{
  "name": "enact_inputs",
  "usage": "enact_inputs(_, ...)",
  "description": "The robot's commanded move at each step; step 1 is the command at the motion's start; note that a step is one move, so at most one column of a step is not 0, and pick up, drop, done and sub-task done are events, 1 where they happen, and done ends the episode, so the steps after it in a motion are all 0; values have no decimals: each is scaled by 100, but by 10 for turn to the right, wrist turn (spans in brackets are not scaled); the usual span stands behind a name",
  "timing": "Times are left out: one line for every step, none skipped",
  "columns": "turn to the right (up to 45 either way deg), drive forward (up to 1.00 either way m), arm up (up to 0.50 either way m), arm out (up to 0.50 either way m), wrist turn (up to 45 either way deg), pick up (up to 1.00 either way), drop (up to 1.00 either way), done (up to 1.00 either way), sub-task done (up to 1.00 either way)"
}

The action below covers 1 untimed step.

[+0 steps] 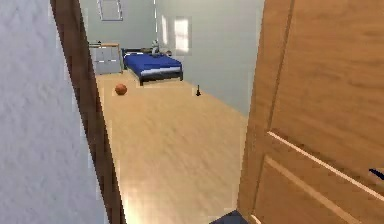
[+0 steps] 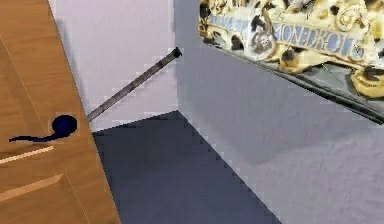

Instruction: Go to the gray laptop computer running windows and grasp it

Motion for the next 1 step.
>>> enact_inputs(0, 70, 0, 0, 0, 0, 0, 0, 0)
